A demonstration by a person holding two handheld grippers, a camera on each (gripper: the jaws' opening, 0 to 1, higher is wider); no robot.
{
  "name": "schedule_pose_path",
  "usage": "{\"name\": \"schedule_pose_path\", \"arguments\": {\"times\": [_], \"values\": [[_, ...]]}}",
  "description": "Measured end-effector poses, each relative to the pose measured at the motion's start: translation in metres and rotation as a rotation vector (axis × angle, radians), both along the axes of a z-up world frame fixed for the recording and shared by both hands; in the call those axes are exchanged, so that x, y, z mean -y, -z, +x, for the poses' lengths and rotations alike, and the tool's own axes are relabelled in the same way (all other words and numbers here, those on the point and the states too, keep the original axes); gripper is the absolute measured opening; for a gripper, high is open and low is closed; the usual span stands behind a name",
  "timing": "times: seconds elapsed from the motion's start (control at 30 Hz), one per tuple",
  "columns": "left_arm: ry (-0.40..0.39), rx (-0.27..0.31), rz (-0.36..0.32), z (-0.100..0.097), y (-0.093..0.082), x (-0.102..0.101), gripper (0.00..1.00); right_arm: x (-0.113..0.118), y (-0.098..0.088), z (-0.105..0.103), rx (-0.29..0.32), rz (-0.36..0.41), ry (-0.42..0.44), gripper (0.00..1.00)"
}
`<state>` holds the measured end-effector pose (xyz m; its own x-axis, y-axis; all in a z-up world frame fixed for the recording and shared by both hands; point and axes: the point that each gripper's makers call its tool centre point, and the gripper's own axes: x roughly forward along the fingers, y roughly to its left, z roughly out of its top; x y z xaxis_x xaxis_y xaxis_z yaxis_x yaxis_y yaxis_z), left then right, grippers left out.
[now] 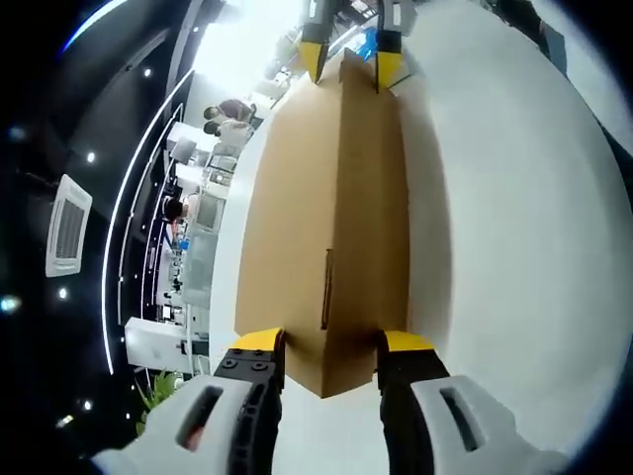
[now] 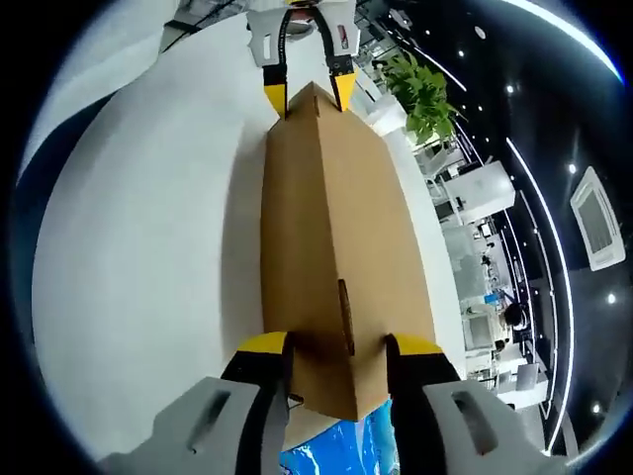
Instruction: Operate the shoe box by opening the lid, removing the specified soft item, and placing it in the target area until the item is outside and the box remains undamaged.
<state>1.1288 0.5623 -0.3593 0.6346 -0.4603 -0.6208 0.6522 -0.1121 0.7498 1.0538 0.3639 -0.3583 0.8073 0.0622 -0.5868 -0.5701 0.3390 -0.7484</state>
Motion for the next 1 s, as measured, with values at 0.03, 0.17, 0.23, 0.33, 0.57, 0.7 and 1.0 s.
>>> {"name": "schedule_pose_path", "arguments": {"times": [0.03,0.17,0.23,0.33,0.57,0.7,1.0], "values": [[0.001,0.0,-0.001,-0.001,0.0,0.0,0.37,0.001,0.0,-0.001,0.0,0.0,-0.001,0.37],[0.0,-0.003,-0.006,-0.004,0.0,0.0,0.37,0.001,0.0,-0.002,0.0,-0.003,-0.006,0.37],[-0.007,-0.006,-0.009,-0.006,-0.001,0.0,0.37,0.001,0.0,-0.002,0.0,-0.005,-0.009,0.37],[-0.015,-0.005,-0.011,-0.007,-0.001,0.0,0.37,0.001,0.0,-0.002,0.0,-0.007,-0.013,0.37],[-0.004,-0.012,-0.021,-0.006,0.0,-0.001,0.38,0.001,0.0,-0.002,-0.002,-0.013,-0.016,0.37],[0.0,-0.02,-0.025,-0.006,0.0,-0.001,0.38,0.0,-0.001,-0.003,-0.007,-0.018,-0.02,0.36],[-0.086,-0.268,-0.259,-0.011,-0.017,0.013,0.59,-0.001,-0.002,-0.002,-0.022,-0.01,0.002,0.36]]}}
